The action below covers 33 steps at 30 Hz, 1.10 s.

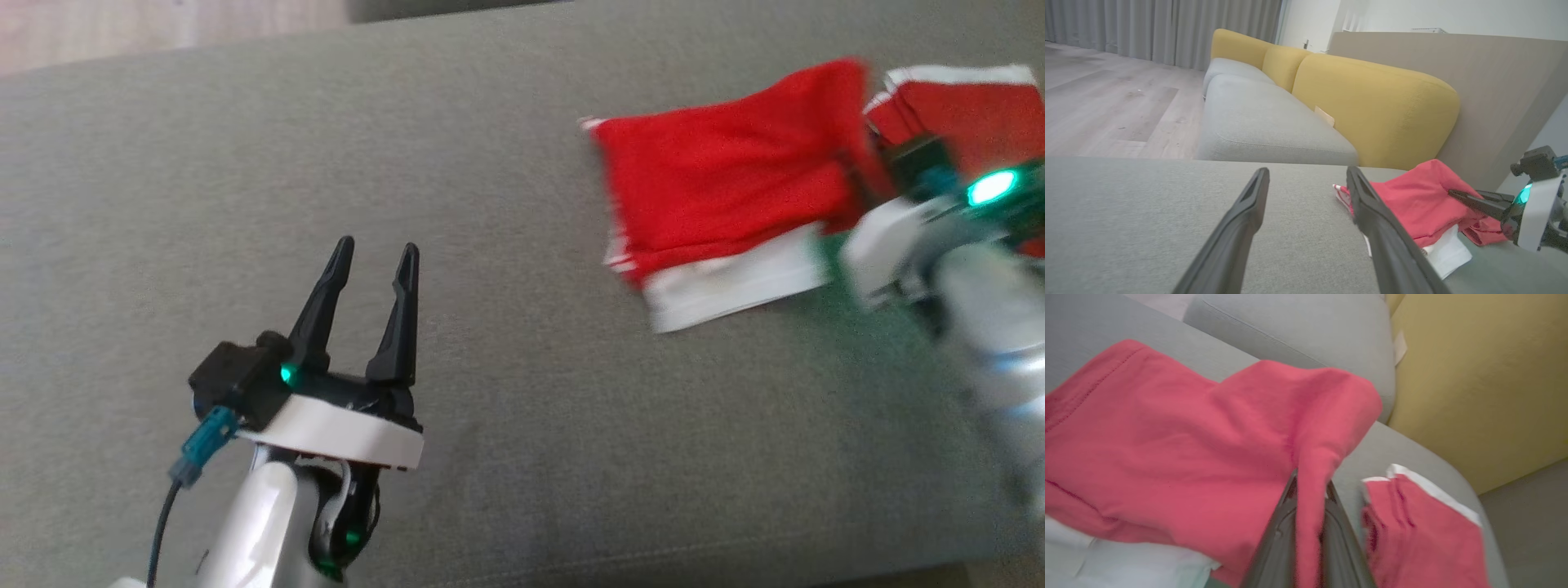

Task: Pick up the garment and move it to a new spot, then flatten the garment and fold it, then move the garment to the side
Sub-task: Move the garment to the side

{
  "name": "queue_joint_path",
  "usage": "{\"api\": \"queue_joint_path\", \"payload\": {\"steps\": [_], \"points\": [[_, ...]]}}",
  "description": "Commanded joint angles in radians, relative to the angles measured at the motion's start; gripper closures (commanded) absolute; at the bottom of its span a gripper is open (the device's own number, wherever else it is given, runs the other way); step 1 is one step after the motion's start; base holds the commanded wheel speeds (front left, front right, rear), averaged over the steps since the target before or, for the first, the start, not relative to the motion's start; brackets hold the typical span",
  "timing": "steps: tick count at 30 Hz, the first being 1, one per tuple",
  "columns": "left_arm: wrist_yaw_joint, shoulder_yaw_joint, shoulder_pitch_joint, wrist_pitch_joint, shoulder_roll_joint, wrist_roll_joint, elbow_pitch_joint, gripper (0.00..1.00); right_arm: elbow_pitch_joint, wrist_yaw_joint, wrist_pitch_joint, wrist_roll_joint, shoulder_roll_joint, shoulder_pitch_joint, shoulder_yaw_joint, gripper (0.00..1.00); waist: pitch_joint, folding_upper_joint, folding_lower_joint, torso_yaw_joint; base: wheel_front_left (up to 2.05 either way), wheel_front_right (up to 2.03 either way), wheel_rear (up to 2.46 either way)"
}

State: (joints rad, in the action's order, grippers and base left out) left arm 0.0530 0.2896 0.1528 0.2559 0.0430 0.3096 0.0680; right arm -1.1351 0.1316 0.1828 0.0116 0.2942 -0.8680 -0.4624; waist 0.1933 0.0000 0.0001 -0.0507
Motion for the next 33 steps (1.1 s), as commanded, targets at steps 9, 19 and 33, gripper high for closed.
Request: {"api": "queue_joint_path", "payload": {"steps": [9, 19, 33], "points": [[0.013, -0.006, 0.104, 0.006, 0.007, -0.008, -0.037, 0.00, 0.059, -0.001, -0.077, 0.018, 0.278, -0.118, 0.006, 1.00, 0.110, 0.0000, -0.0001, -0.026, 0.00, 0.00, 0.00], [0.025, -0.023, 0.121, 0.006, 0.007, -0.015, -0.025, 0.00, 0.016, -0.001, -0.156, -0.032, 0.414, -0.112, 0.147, 1.00, 0.159, 0.0000, -0.0001, 0.006, 0.00, 0.00, 0.00], [0.034, -0.035, 0.124, 0.006, 0.007, -0.014, -0.002, 0.00, 0.108, -0.001, -0.186, -0.155, 0.336, -0.053, 0.379, 0.00, 0.127, 0.0000, -0.0001, -0.005, 0.00, 0.00, 0.00]]}}
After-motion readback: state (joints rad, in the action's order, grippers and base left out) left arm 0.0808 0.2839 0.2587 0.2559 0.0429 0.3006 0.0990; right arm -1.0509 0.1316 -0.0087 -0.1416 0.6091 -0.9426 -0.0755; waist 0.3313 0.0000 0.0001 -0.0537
